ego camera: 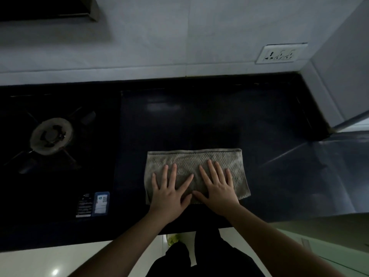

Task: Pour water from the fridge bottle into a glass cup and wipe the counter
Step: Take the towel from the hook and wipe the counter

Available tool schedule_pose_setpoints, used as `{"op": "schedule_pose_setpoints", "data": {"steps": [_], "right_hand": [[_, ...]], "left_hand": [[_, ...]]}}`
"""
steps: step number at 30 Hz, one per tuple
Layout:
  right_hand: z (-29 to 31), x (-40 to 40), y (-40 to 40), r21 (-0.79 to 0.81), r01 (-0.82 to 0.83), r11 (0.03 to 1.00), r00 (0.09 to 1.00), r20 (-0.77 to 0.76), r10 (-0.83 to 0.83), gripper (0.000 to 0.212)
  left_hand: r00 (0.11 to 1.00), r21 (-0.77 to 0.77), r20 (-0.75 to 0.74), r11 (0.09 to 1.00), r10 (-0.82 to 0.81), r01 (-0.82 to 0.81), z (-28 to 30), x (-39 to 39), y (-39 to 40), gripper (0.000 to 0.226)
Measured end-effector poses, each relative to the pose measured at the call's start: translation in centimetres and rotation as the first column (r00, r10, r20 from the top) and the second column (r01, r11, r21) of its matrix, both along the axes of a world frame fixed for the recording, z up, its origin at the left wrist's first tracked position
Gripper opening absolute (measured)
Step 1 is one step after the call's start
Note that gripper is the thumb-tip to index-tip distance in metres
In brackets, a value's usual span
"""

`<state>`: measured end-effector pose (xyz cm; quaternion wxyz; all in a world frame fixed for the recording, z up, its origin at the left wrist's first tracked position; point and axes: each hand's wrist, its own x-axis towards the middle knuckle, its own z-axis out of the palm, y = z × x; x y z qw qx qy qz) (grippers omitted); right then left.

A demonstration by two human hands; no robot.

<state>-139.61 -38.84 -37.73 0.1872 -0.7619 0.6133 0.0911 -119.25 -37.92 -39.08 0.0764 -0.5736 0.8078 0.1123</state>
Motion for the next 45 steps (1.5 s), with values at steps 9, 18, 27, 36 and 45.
{"op": "schedule_pose_setpoints", "data": {"steps": [9, 18, 27, 36, 45], "right_hand": [[0.1, -1.2, -3.7, 0.006, 0.001, 1.000, 1.000, 0.020, -0.001, 0.083], [-0.3, -4.4, -15.8, -0.018, -0.003, 1.000, 1.000, -0.021, 0.002, 0.087], [-0.6, -5.6, -22.3, -0.006, 0.031, 0.999, 0.999, -0.029, -0.031, 0.088], [-0.7, -6.8, -20.2, -0.041, -0.009, 0.999, 1.000, -0.022, 0.008, 0.087], [-0.3, -9.2, -11.5, -0.029, 0.038, 0.999, 0.999, -0.025, -0.039, 0.085]], "left_hand": [[1.000, 0.054, -0.005, 0.998, -0.017, 0.017, 0.5, -0.8, -4.3, 0.067], [0.997, 0.239, 0.020, 0.968, 0.075, -0.078, 1.3, -4.7, -15.7, 0.063], [0.995, 0.320, 0.055, 0.942, 0.088, -0.101, 2.1, -6.4, -21.9, 0.064], [0.995, 0.302, 0.035, 0.948, 0.092, -0.098, 2.2, -7.1, -20.3, 0.066], [0.999, 0.313, 0.029, 0.949, 0.021, -0.029, 2.1, -9.4, -12.5, 0.069]]}}
